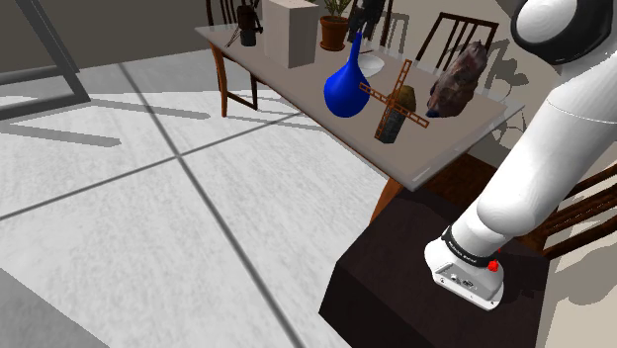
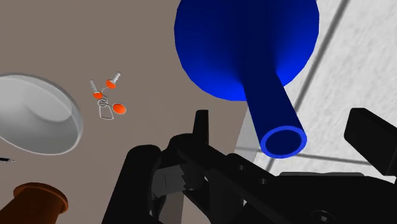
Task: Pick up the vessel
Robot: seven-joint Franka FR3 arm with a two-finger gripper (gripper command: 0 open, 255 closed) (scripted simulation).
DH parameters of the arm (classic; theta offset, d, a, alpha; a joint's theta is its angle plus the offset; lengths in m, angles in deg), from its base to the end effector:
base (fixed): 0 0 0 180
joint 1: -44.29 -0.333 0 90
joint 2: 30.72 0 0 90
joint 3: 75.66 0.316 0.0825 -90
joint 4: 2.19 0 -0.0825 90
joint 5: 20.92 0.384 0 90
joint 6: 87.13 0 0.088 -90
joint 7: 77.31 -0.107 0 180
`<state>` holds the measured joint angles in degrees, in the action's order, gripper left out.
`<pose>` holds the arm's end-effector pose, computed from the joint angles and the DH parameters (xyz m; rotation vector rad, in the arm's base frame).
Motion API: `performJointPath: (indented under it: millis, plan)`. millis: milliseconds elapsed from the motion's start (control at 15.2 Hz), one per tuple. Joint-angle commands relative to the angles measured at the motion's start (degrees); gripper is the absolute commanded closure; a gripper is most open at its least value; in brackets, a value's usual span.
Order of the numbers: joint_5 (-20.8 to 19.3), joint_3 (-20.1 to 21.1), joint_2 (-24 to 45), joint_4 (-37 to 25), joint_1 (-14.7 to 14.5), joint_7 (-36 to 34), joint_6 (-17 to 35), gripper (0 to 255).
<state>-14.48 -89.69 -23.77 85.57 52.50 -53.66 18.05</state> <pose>0.5757 -0.2161 0.6005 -3.1226 -0.0153 -0.3187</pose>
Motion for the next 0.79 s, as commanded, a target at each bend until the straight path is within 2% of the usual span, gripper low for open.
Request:
performJointPath:
  millis: [0, 66, 726]
  plan:
    - [-0.01, 0.02, -0.09, 0.73, -0.04, 0.01, 0.68, 0]
    - [-0.05, 0.03, -0.23, 0.90, -0.06, -0.01, 0.73, 255]
    - [0.01, 0.01, 0.05, -0.22, 0.00, -0.03, -0.13, 255]
